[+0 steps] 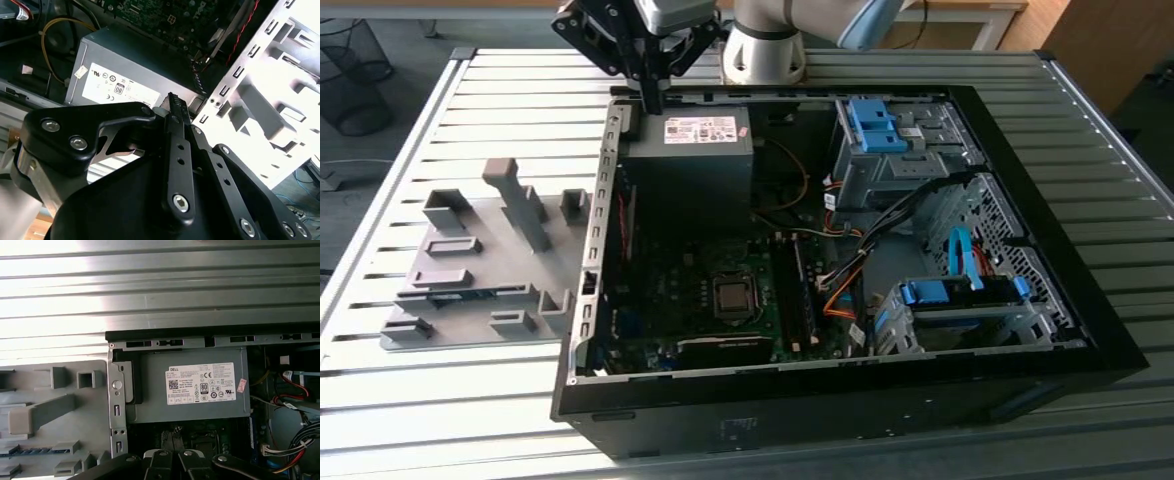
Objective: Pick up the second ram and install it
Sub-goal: 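Reach for the second ram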
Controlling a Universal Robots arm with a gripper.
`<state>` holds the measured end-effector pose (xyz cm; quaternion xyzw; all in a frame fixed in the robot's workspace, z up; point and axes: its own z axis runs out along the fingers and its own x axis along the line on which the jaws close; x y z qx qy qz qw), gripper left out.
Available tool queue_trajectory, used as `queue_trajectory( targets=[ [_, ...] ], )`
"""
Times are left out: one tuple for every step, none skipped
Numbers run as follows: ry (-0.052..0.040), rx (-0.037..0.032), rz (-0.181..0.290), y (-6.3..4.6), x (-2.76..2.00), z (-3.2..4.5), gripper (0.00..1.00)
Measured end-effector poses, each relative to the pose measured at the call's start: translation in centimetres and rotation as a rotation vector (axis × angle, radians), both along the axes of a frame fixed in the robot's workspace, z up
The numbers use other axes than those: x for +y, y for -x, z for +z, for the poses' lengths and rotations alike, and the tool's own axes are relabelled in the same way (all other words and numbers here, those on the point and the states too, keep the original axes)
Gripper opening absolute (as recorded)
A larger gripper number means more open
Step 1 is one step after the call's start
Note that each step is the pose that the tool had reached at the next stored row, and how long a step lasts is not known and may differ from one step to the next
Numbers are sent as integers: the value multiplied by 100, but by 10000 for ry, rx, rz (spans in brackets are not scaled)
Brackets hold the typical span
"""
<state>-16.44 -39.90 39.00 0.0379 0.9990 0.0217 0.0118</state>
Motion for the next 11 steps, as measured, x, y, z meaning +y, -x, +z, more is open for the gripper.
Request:
queue_trajectory(
  targets=[
    [0,0,0,5,0,0,10],
    [0,1,0,11,0,0,10],
    [0,0,0,17,0,-1,10],
    [0,0,0,23,0,-1,10],
    [0,0,-1,28,0,-2,10],
    [-1,0,-1,33,0,-2,10],
    [0,0,-1,39,0,-3,10],
    [0,0,0,43,0,-3,10],
    [0,0,0,48,0,-3,10],
    [0,0,0,52,0,-4,10],
    [0,0,0,57,0,-4,10]
  ],
)
